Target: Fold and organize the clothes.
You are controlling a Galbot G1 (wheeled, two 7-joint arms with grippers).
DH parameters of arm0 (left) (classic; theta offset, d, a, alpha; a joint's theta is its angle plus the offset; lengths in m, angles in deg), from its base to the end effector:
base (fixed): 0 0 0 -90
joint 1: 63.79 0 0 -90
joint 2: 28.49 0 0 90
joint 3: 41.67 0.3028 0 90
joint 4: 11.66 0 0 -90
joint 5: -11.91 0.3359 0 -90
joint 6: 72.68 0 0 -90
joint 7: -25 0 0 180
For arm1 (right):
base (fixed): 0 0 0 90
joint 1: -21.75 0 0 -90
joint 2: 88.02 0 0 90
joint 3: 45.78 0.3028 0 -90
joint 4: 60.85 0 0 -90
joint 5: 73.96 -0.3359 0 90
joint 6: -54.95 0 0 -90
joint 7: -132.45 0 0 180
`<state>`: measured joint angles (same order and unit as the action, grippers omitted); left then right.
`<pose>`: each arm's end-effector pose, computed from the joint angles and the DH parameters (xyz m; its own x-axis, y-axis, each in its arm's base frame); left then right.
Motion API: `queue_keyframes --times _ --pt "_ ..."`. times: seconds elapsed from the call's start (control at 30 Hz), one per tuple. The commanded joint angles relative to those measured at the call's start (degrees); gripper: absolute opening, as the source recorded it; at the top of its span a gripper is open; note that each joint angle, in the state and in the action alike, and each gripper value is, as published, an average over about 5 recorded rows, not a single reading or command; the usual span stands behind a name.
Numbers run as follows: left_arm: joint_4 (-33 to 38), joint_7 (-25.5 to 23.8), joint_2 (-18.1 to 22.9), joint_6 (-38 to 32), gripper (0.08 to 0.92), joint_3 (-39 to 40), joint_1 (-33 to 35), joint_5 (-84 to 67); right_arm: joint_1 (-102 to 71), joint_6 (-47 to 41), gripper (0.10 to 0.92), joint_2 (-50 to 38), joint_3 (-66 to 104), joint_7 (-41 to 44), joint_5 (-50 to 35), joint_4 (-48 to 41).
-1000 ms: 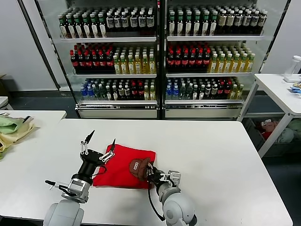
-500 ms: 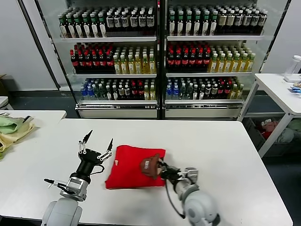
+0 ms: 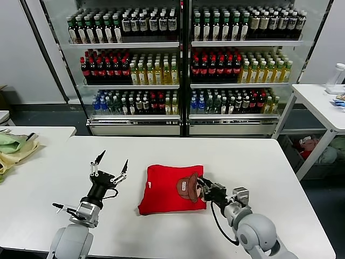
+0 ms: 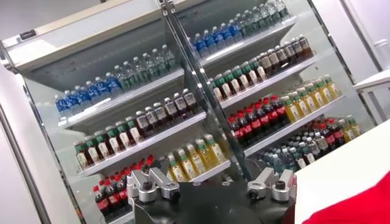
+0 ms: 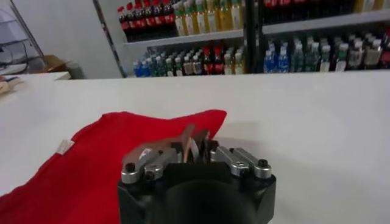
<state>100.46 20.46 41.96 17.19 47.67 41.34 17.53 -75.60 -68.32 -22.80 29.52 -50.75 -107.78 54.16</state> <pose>0.2573 0.0624 -0.2405 -0.9794 0.1883 -0.0730 0.1405 0.8949 0.4236 0.2692 0.0027 -0.2146 -0.8212 -0.4119 0.3950 -0.3709 0.9112 0.1793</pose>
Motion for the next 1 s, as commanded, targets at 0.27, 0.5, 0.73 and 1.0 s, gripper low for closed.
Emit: queue_keyframes --times 0.27,0.5,0.73,1.0 --pt "-2.81 -0.5 0.89 -1.44 0.823 -0.05 -1.75 -1.85 -3.81 1.03 0.585 -0.86 9.14 -1.17 14.86 7.87" --pt "-4.78 -0.04 0.42 -0.57 0.823 -0.26 -4.56 -3.28 -3.41 10.53 0.781 0.55 11.67 -1.85 25.55 3.15" --pt "-8.86 -1.5 0.18 -4.15 0.823 0.19 -8.08 -10.22 -0.91 17.1 0.822 1.51 11.49 -2.14 29.98 -3.46" --pt "-10.41 -3.49 -0.18 -5.73 0.823 -1.03 -8.35 -12.23 -0.63 18.05 0.823 2.13 10.76 -3.88 30.87 -5.87"
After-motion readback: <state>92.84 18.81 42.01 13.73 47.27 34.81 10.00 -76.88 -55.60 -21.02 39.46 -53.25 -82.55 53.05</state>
